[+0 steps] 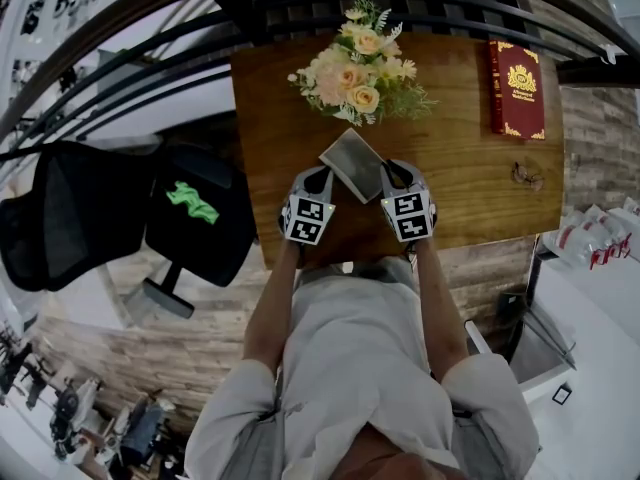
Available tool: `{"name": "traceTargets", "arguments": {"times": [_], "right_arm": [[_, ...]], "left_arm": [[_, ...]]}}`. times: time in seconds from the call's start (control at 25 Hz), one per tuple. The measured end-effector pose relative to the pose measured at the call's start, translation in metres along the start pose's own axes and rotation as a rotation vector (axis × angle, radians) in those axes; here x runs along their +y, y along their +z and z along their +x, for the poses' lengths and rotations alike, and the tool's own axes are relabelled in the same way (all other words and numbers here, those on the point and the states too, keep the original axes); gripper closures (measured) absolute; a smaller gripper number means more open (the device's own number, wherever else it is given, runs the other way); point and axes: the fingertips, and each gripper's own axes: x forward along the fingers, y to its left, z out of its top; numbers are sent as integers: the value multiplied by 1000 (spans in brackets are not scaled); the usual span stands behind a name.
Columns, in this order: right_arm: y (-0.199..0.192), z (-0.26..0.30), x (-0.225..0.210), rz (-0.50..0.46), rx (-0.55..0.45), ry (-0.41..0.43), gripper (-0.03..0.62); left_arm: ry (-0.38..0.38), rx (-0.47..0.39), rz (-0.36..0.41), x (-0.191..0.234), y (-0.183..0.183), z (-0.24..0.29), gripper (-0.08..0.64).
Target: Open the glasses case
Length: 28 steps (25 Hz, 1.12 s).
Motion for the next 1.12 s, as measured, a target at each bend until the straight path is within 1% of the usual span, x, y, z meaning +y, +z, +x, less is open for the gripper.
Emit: {"name": "traceTargets", "arguments": {"times": [0.32,0.56,0.84,1.04,1.12], "right_arm": [[-4,-1,-4,-2,-12,-12,537],[2,-12,-2,4,-43,-12,537],[17,-31,1,-3,-122,-23,541],[33,-50,6,-18,-191,-45,583],[41,-59,10,-26,-219,-53,588]], "left_arm": [[0,3,-6,0,0,0,540],[9,-6,-1,2,3,-1,540],[31,-78,10,8,28,-19,540],[40,-151,15,7,50,-43,540],[40,-179,21,5,58,-53,540]]}}
